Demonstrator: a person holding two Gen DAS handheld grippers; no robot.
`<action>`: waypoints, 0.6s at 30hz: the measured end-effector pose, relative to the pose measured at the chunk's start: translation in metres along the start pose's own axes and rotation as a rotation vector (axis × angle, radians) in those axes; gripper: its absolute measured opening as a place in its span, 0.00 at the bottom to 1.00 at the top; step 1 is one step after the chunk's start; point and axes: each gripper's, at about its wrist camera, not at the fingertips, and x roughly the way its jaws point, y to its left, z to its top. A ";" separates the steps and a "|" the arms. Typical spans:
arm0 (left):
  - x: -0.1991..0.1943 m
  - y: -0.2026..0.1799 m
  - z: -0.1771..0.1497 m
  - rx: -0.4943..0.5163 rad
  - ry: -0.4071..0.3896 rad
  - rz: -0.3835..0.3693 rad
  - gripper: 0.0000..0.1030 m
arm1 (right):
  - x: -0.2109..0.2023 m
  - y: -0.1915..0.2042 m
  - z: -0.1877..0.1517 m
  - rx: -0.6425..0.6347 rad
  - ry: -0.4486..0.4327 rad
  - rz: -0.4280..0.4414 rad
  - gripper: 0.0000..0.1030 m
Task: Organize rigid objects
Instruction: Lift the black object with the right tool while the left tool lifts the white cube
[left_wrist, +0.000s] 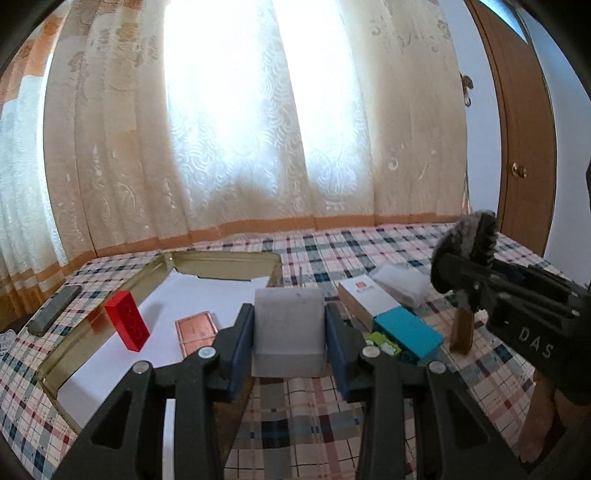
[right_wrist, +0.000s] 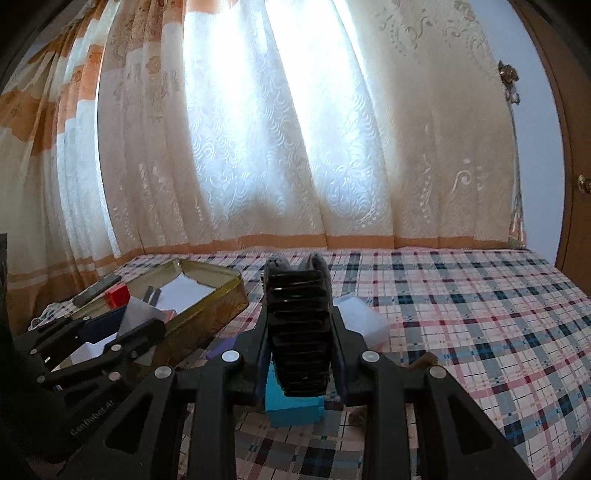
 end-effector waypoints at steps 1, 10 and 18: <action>0.000 0.001 0.000 0.000 -0.004 -0.003 0.36 | -0.002 0.000 0.000 0.000 -0.011 -0.005 0.30; -0.006 0.015 -0.002 -0.037 -0.035 -0.007 0.36 | -0.006 0.009 0.001 -0.017 -0.049 -0.005 0.30; -0.009 0.027 -0.004 -0.059 -0.046 0.012 0.36 | -0.005 0.024 0.001 -0.056 -0.059 0.007 0.30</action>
